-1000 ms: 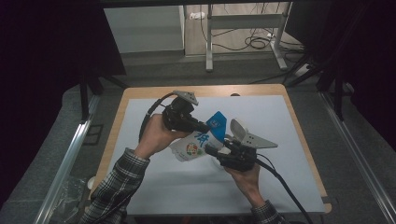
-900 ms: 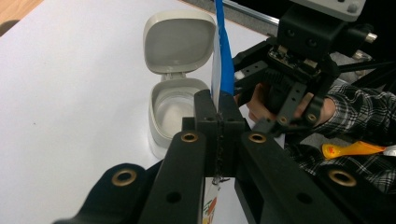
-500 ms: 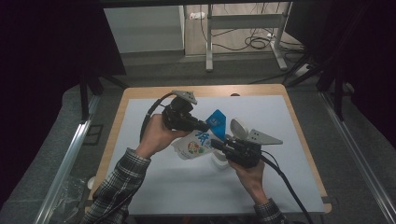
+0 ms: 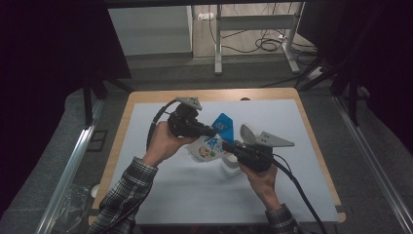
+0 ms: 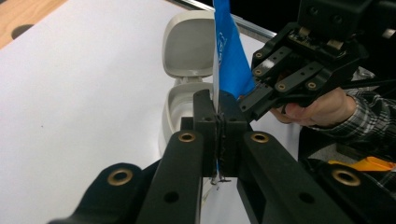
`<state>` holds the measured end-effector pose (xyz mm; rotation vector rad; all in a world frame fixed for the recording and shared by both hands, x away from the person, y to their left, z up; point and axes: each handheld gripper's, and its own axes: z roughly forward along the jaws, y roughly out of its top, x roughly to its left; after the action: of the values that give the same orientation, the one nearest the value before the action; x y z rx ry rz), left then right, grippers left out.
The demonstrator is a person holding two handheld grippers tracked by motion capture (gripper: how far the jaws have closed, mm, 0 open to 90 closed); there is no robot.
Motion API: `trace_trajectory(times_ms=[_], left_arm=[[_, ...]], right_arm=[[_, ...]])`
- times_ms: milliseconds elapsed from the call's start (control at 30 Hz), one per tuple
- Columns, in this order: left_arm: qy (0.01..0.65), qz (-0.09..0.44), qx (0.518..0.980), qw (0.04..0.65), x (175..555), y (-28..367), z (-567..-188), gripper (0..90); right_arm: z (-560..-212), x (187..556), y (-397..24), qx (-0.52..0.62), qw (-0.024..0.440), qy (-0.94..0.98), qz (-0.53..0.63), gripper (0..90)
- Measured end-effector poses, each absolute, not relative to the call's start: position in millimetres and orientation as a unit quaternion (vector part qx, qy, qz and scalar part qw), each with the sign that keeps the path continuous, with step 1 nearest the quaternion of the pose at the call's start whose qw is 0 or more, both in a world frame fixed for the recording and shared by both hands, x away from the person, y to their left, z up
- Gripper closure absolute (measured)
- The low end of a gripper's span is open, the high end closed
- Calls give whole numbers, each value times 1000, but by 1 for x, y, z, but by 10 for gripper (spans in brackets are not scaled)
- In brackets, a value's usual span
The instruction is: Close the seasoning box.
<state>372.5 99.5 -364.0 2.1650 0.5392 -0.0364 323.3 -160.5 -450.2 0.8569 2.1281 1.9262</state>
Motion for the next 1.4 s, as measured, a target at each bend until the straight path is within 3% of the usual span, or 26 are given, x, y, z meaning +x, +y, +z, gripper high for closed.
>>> trace_trajectory(times_ms=[333,967,1233,1400], left_arm=[[224,17,863,453,371,107,-376,732],[267,107,838,463,354,134,-400,223],[305,136,826,453,342,148,-422,73],[331,139,822,442,333,157,-441,44]], right_arm=[[-443,325,-158,285,94,722,623,890],[-432,335,-142,287,112,741,596,891],[-425,344,-129,288,118,753,579,891],[-424,349,-117,284,121,764,567,891]])
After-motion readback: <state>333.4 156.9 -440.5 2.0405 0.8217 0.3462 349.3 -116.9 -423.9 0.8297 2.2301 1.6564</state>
